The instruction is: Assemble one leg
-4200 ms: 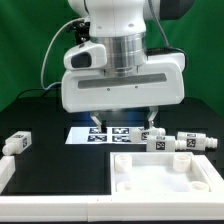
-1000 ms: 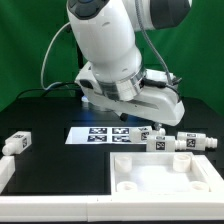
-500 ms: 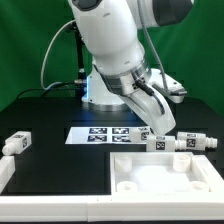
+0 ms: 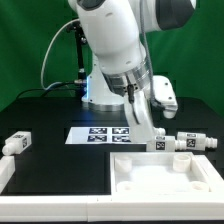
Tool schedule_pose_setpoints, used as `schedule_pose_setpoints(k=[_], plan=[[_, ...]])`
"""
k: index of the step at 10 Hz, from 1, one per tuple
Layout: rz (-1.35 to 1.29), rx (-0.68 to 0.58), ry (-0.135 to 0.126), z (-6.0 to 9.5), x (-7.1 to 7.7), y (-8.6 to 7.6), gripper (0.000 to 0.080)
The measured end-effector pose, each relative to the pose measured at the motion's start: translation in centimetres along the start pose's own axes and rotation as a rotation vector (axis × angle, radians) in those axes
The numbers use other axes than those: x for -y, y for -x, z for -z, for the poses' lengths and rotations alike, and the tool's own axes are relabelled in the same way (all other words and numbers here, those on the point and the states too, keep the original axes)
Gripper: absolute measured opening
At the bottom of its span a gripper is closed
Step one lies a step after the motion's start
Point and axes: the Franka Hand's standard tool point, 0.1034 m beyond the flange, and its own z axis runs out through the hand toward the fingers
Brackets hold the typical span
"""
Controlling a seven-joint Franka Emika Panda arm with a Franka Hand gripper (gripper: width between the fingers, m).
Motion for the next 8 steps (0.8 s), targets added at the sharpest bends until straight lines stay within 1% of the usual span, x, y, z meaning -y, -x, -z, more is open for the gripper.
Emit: schedule_pose_setpoints(k=[1,2,3,6,7,8], plan=[[0.022,-0.043,0.054,-0.8,-1.1,0.6,0.0649],[-0.014,-0.05,0.057,-1.1,-0.9,1.2,0.0649],[-0.012,-0.054,0.059,-1.2,-1.0,1.7,0.0649],[0.008,-0.054,0.058,-1.3,-1.0,1.5,0.0649],[0.01,-0.059,0.05,-1.3,-0.9,1.6,0.0649],[0.016,-0.075,0.002,-1.5,-0.8,2.0,0.0649]])
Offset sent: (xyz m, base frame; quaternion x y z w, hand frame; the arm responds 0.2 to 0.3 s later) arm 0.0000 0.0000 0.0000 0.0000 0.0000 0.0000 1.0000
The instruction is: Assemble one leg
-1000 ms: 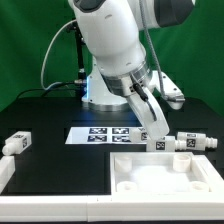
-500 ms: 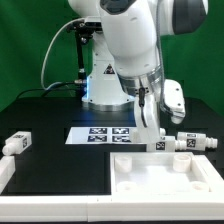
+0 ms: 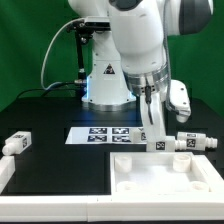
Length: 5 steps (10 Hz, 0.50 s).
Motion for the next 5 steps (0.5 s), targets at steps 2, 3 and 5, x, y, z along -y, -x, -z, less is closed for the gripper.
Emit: schedule_pose_setpoints(k=[2,3,5], plan=[[0.002,-0.008,-0.106,-0.27,-0.84,-0.1,0.0649],[0.009,-0.001,-0.173,0.06,-0.89,-0.4,0.0649],[0.021,-0.002,-0.208,0.3,-0.82,-0.71,0.0649]])
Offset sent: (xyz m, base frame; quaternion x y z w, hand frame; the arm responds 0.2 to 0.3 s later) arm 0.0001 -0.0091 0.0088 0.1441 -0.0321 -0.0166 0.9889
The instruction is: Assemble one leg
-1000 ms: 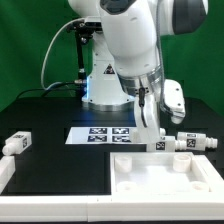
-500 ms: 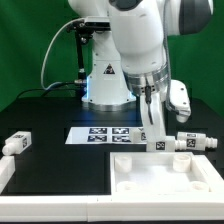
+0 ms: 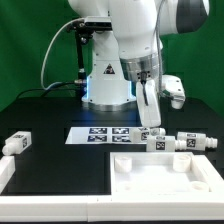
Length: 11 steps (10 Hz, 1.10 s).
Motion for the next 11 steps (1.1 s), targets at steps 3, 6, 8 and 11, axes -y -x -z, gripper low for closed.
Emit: schedule_pose_setpoints(k=[3,6,8,11], plan=[[0.0,-0.001,0.002,-0.1,0.0,0.0,0.0649],[-0.013,0.011,-0.136,0.4,1.1,-1.7,0.0649],[-0.007,0.005,-0.254,0.7,1.4,-3.0,0.0649],[0.031,0.042,-0.314,3.1,1.6,-2.1,0.0649]])
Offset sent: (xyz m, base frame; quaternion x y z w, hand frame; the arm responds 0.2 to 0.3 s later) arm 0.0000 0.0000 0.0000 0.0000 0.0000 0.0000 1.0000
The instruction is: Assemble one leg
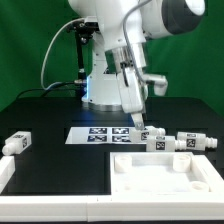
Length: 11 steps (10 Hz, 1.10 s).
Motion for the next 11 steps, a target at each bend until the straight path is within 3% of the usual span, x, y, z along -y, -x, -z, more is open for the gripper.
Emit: schedule_pose_setpoints(k=[1,3,4,5,9,11], plan=[[0.027,0.024,0.026,0.0,-0.4,0.4,0.0649],[0.084,0.054,0.157,-1.9,-1.7,0.3,0.0649],[0.122,0.064,0.205,-2.2,-1.7,0.2,0.0649],[0.123,0.07,0.221,-2.4,-1.7,0.0,0.0649],[0.107,0.067,0.226,-2.7,-2.0,0.1,0.0649],[0.113,0.059,0.208,-3.0,-2.0,-0.2,0.0649]])
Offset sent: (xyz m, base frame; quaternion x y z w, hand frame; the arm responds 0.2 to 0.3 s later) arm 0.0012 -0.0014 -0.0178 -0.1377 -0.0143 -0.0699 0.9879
